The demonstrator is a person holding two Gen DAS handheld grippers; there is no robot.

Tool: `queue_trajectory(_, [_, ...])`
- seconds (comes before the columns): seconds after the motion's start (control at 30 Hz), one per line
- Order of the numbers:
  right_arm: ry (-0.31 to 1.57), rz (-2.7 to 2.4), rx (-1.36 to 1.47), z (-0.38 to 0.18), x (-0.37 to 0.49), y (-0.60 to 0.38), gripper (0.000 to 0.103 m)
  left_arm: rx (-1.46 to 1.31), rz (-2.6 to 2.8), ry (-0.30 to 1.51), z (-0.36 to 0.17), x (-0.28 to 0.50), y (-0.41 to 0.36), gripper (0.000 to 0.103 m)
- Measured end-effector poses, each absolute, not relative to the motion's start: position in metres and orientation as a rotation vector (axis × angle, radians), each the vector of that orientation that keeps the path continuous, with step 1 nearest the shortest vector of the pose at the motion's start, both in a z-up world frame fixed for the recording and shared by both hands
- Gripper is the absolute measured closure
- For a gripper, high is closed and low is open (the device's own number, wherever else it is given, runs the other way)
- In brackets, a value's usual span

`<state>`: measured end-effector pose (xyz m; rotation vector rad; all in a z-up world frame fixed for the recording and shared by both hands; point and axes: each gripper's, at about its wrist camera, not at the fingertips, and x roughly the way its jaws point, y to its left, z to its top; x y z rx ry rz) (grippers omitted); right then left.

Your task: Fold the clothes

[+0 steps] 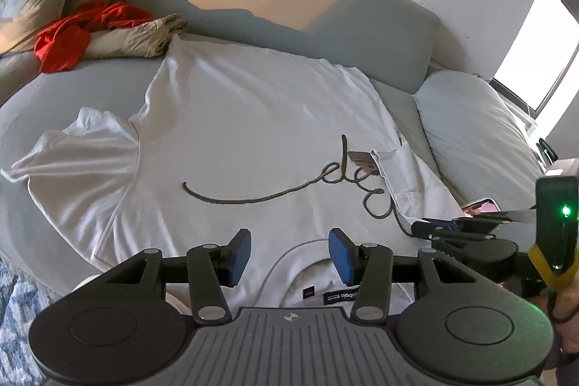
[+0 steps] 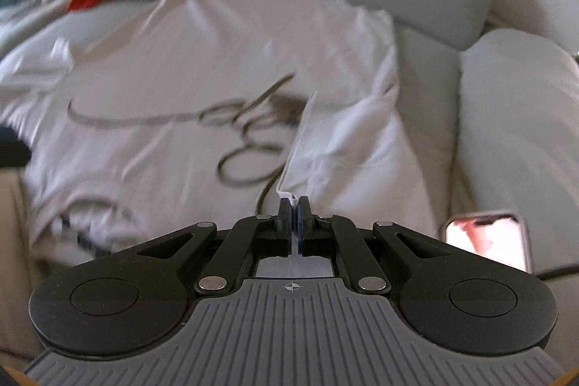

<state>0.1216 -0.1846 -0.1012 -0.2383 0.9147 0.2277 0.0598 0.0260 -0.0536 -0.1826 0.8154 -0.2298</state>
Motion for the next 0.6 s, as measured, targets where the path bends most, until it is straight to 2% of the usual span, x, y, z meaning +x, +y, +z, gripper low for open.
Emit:
queue_trajectory(0.03, [0.918, 0.232, -0.241, -0.102, 0.120, -0.184, 0.091, -0.183, -0.230, 0.816, -0.054, 0.060, 0.026, 0.056])
queue_trajectory(0.1, [0.920, 0.239, -0.191, -0.095, 0.119, -0.190, 0.063, -0.179, -0.230, 0.815, -0.054, 0.059, 0.024, 0.056])
queue_trajectory(0.13, [0.920, 0.245, -0.149, -0.090, 0.118, -0.197, 0.046, -0.176, -0.230, 0.814, -0.054, 0.058, 0.024, 0.055])
queue_trajectory(0.23, [0.824, 0.173, 0.073, -0.066, 0.112, -0.236, 0.049, -0.173, -0.222, 0.823, -0.057, 0.060, 0.022, 0.055])
queue_trajectory(0.33, [0.747, 0.017, 0.286, -0.051, 0.119, -0.284, 0.067, -0.166, -0.219, 0.841, -0.060, 0.062, 0.019, 0.055])
queue_trajectory(0.43, [0.857, -0.032, 0.419, -0.068, 0.147, -0.315, 0.069, -0.152, -0.222, 0.846, -0.061, 0.061, 0.015, 0.055])
queue_trajectory(0.6, [1.015, -0.017, 0.290, -0.104, 0.162, -0.296, 0.070, -0.145, -0.205, 0.847, -0.062, 0.063, 0.017, 0.055])
